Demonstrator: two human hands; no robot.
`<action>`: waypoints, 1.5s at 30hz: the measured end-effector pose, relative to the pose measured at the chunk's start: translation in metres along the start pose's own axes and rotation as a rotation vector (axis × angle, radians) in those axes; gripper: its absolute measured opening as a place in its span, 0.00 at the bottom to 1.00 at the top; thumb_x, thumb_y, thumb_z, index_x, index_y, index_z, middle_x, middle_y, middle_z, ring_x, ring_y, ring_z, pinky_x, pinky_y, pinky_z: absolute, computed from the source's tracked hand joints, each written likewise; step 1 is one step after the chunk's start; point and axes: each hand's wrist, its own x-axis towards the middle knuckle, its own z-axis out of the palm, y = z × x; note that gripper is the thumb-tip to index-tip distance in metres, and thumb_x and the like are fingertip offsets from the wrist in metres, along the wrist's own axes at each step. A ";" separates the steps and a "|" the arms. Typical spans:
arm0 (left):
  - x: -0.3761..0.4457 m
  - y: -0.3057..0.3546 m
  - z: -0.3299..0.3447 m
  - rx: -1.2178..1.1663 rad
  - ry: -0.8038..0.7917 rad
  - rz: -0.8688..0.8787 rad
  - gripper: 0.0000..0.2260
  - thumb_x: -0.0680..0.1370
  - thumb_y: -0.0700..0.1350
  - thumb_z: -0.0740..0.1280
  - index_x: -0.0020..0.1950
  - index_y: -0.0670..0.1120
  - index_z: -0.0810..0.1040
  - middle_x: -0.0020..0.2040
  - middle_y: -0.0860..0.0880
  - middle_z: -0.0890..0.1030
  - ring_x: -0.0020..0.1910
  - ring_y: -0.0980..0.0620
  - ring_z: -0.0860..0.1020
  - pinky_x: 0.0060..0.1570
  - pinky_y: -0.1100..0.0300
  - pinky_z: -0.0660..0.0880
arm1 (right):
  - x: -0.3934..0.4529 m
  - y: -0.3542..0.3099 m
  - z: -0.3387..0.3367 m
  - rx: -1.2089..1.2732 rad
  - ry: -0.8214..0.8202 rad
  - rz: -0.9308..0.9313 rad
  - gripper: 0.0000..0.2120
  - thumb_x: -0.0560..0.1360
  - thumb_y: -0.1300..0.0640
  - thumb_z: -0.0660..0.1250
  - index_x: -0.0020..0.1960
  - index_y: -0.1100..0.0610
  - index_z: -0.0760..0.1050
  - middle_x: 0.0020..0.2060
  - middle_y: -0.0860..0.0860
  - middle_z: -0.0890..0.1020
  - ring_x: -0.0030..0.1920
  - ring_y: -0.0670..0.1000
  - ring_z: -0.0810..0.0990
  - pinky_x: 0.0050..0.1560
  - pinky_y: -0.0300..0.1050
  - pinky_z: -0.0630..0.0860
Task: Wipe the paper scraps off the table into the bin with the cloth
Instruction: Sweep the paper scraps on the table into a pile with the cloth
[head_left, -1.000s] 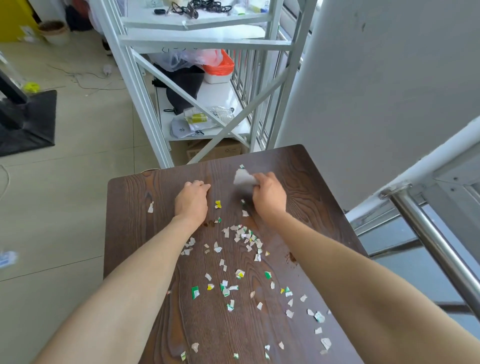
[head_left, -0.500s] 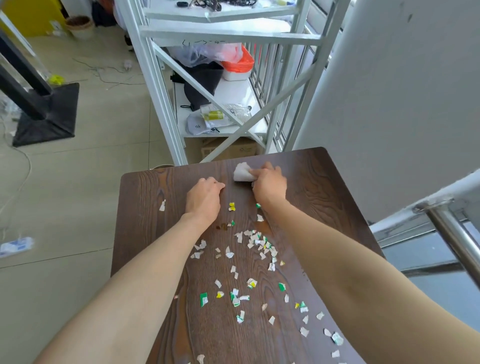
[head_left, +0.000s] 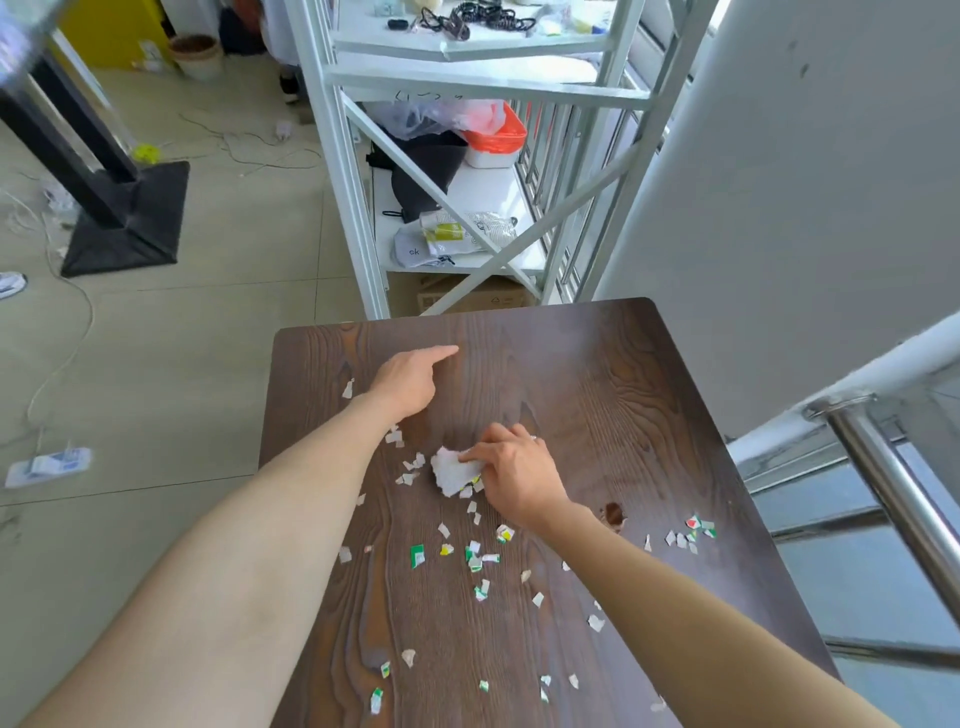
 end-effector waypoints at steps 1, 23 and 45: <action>-0.004 -0.004 -0.003 -0.072 0.010 0.007 0.23 0.79 0.35 0.53 0.71 0.54 0.68 0.70 0.46 0.71 0.68 0.45 0.70 0.66 0.49 0.69 | -0.001 0.000 -0.002 0.019 -0.004 0.012 0.19 0.74 0.63 0.58 0.58 0.48 0.79 0.51 0.50 0.78 0.53 0.56 0.73 0.52 0.52 0.73; -0.128 -0.088 0.004 0.101 0.396 -0.336 0.21 0.72 0.29 0.59 0.61 0.42 0.77 0.60 0.47 0.77 0.57 0.44 0.74 0.50 0.50 0.76 | 0.070 -0.054 0.027 -0.050 0.049 -0.043 0.20 0.77 0.62 0.58 0.64 0.45 0.74 0.52 0.52 0.74 0.52 0.58 0.70 0.45 0.49 0.65; -0.149 -0.120 0.016 0.024 0.327 -0.098 0.19 0.81 0.38 0.57 0.72 0.45 0.65 0.75 0.49 0.64 0.74 0.51 0.61 0.71 0.58 0.60 | 0.144 -0.114 0.028 0.019 0.117 0.154 0.17 0.78 0.61 0.58 0.64 0.52 0.75 0.58 0.56 0.73 0.61 0.60 0.70 0.57 0.57 0.72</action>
